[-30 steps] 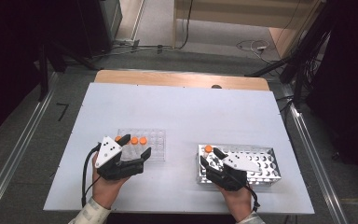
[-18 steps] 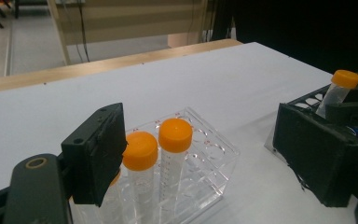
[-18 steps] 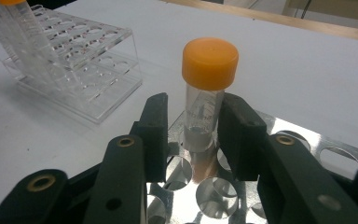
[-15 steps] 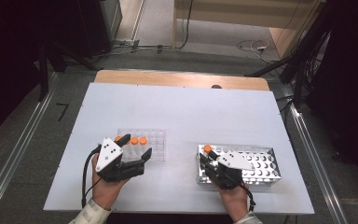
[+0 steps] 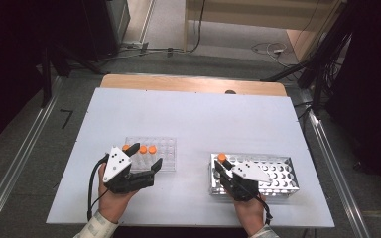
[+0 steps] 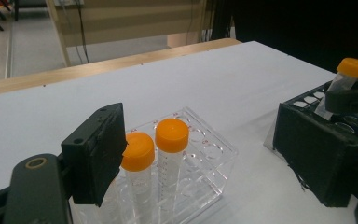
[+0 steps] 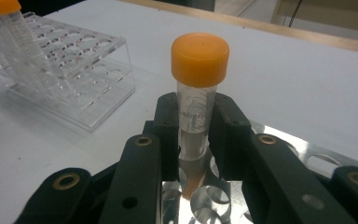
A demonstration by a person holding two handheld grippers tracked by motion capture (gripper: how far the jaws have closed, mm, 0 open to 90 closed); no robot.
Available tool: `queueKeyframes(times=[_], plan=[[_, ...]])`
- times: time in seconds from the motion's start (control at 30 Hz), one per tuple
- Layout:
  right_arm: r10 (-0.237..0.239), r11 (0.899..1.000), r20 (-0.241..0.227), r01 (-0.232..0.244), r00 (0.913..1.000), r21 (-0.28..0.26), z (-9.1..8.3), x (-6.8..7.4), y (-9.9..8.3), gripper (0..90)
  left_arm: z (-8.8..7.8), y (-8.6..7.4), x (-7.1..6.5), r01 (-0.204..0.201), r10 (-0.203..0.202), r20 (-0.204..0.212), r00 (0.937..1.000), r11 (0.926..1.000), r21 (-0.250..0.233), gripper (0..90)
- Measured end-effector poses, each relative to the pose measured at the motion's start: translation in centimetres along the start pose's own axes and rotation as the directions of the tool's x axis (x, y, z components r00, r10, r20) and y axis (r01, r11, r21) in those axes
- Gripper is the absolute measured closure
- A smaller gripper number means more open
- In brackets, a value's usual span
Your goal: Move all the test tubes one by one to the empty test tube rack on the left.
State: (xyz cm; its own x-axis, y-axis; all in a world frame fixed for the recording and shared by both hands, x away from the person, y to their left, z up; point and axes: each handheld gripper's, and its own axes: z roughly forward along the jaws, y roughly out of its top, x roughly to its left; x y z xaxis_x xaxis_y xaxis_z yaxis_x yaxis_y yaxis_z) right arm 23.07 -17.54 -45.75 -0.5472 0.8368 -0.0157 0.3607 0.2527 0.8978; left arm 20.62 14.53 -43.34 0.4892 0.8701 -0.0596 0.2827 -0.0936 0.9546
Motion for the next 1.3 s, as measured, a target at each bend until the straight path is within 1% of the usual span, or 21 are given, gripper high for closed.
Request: queueKeyframes(times=[0.1,0.13,0.17,0.27,0.37,0.63,0.77,0.83,0.93,1.0,1.07,1.13,1.27,1.3], plan=[[0.003,1.0,-0.015,-0.003,0.9999,-0.021,-0.5,0.0,0.2,71.7,0.0,0.0,0.0,-0.006,0.006,-0.005,1.0,1.0,-0.001,17.0],[-0.009,1.0,-0.021,0.008,0.9997,-0.03,-0.6,0.0,0.3,71.7,0.0,0.0,0.0,-0.013,0.013,-0.009,0.9999,0.9999,-0.001,16.9],[-0.02,0.999,-0.017,0.019,0.9997,-0.032,-0.7,0.0,0.4,71.7,0.0,0.0,-0.1,-0.019,0.019,-0.014,0.9997,0.9998,0.001,16.4],[-0.012,0.999,-0.023,0.011,0.9997,-0.045,-1.0,-0.2,0.7,71.9,0.0,0.0,-0.2,-0.028,0.028,-0.013,0.9995,0.9996,0.004,15.8],[-0.02,0.997,-0.023,0.019,0.9995,-0.069,-1.6,-0.2,1.1,72.0,0.0,0.0,-0.2,-0.027,0.027,-0.012,0.9996,0.9996,0.007,15.6],[-0.024,0.992,-0.021,0.021,0.9995,-0.121,-2.9,-0.2,1.8,72.2,0.1,0.0,-0.3,-0.028,0.028,-0.008,0.9996,0.9996,0.007,14.9],[-0.011,0.987,-0.031,0.005,0.9995,-0.161,-3.9,-0.5,2.3,72.3,0.1,0.1,-0.3,-0.024,0.024,-0.007,0.9997,0.9997,0.004,14.9],[0.008,0.985,-0.042,-0.015,0.9991,-0.173,-4.2,-0.8,2.4,72.3,0.1,0.0,-0.3,-0.024,0.024,-0.006,0.9997,0.9997,0.006,14.9],[0.022,0.981,-0.056,-0.032,0.9982,-0.19,-4.7,-1.0,2.7,72.4,0.0,0.1,-0.4,-0.026,0.026,-0.002,0.9997,0.9997,0.004,14.9],[0.027,0.98,-0.067,-0.039,0.9974,-0.197,-4.9,-0.9,2.8,72.3,0.0,0.1,-0.5,-0.025,0.025,-0.001,0.9997,0.9997,-0.001,14.9],[0.019,0.979,-0.083,-0.035,0.9964,-0.2,-5.0,-0.5,2.9,72.3,0.0,0.2,-0.5,-0.025,0.025,0.001,0.9997,0.9997,-0.002,14.9],[0.012,0.981,-0.098,-0.03,0.9952,-0.194,-4.8,0.0,2.9,72.4,-0.1,0.2,-0.5,-0.025,0.025,0.003,0.9997,0.9997,-0.002,14.9],[-0.022,0.985,-0.127,-0.001,0.9917,-0.175,-4.1,1.1,2.7,72.3,-0.1,0.2,-0.6,-0.027,0.028,0.005,0.9996,0.9996,-0.006,14.9],[-0.022,0.985,-0.132,-0.001,0.991,-0.171,-3.9,1.3,2.7,72.3,-0.2,0.2,-0.6,-0.027,0.027,0.004,0.9996,0.9996,-0.008,14.9]])
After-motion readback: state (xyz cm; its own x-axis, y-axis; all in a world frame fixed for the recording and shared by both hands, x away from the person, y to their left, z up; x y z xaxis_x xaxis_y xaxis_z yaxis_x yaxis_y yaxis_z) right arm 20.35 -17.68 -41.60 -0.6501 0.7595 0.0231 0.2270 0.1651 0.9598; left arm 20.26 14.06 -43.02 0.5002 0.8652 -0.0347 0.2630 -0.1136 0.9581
